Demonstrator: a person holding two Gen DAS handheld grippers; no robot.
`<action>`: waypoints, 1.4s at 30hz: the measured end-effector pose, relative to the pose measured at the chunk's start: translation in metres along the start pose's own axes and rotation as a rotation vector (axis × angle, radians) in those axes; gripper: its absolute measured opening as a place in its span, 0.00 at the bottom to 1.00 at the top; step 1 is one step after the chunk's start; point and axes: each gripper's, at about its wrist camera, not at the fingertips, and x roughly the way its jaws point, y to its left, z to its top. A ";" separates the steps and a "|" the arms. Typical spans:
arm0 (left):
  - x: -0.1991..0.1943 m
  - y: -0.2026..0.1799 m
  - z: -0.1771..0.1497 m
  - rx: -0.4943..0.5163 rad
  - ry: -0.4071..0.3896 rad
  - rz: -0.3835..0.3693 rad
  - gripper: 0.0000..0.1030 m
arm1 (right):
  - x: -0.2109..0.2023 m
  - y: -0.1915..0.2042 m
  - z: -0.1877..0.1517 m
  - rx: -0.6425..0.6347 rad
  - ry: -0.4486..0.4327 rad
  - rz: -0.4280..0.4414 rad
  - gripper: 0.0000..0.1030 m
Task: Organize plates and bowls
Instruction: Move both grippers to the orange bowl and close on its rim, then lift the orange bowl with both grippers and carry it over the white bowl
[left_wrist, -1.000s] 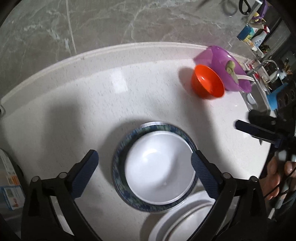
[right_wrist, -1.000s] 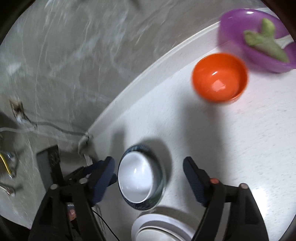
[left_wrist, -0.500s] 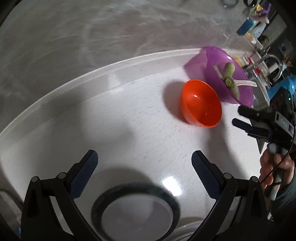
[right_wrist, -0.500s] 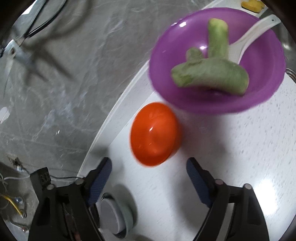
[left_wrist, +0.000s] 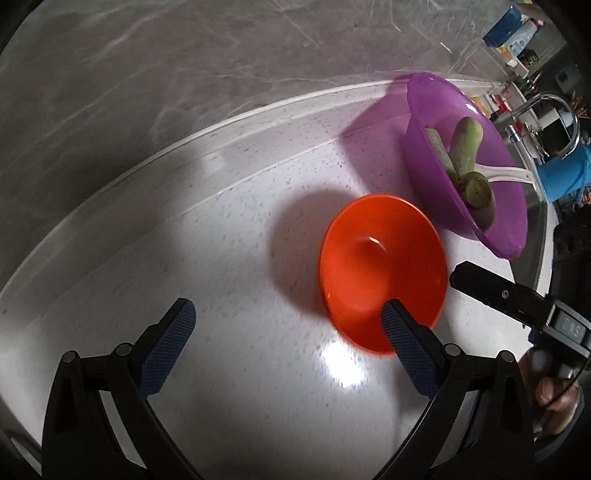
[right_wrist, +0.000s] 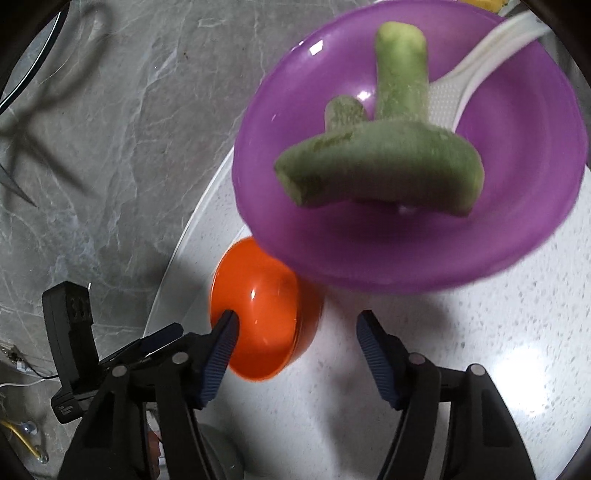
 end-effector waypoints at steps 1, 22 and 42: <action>0.004 -0.002 0.003 0.011 -0.001 -0.003 0.98 | 0.001 0.000 0.001 -0.001 0.002 -0.003 0.68; 0.066 -0.009 0.022 0.028 0.046 -0.039 0.82 | 0.022 -0.014 0.001 0.002 0.061 -0.020 0.48; 0.073 -0.024 0.018 0.002 0.044 -0.071 0.10 | 0.035 -0.016 0.001 -0.021 0.078 -0.026 0.16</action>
